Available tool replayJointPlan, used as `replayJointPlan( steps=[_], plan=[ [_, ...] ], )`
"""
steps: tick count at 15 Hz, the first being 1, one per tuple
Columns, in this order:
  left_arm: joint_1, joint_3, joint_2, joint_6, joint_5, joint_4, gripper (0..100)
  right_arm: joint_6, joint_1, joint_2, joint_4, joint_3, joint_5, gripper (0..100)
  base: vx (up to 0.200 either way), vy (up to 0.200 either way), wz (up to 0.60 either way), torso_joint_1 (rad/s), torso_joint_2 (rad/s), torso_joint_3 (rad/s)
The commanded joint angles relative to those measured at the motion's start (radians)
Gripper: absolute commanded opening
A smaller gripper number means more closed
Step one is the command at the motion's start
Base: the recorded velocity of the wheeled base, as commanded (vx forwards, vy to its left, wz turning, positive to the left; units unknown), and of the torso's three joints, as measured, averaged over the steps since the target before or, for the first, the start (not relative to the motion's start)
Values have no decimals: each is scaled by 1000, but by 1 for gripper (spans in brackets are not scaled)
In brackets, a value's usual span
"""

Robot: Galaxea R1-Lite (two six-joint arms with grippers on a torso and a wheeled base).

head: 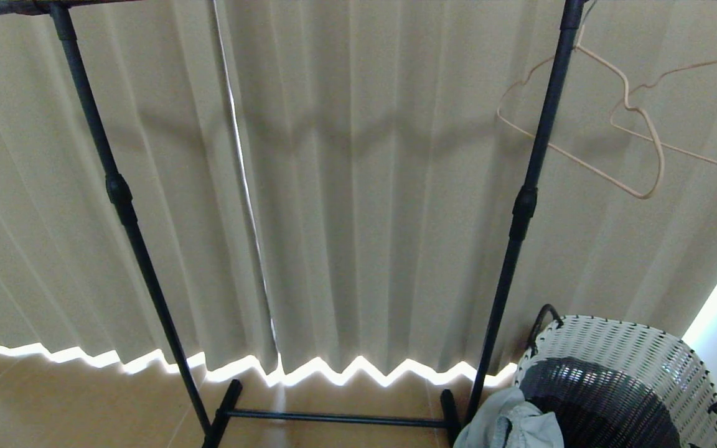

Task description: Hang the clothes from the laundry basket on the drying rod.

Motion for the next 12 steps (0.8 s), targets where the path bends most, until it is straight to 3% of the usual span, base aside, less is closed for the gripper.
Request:
replayJointPlan(
  steps=[1,6,12],
  plan=[
    [0,0,1,-1,0,-1,100,-32,-19,146,-36,19,0,100,0,0,0,0,0,0],
    [0,0,1,-1,0,-1,100,-35,-21,252,-146,118,-2,100,0,0,0,0,0,0],
    [0,0,1,-1,0,-1,100,-141,-21,301,-146,164,0,100,0,0,0,0,0,0]
  ],
)
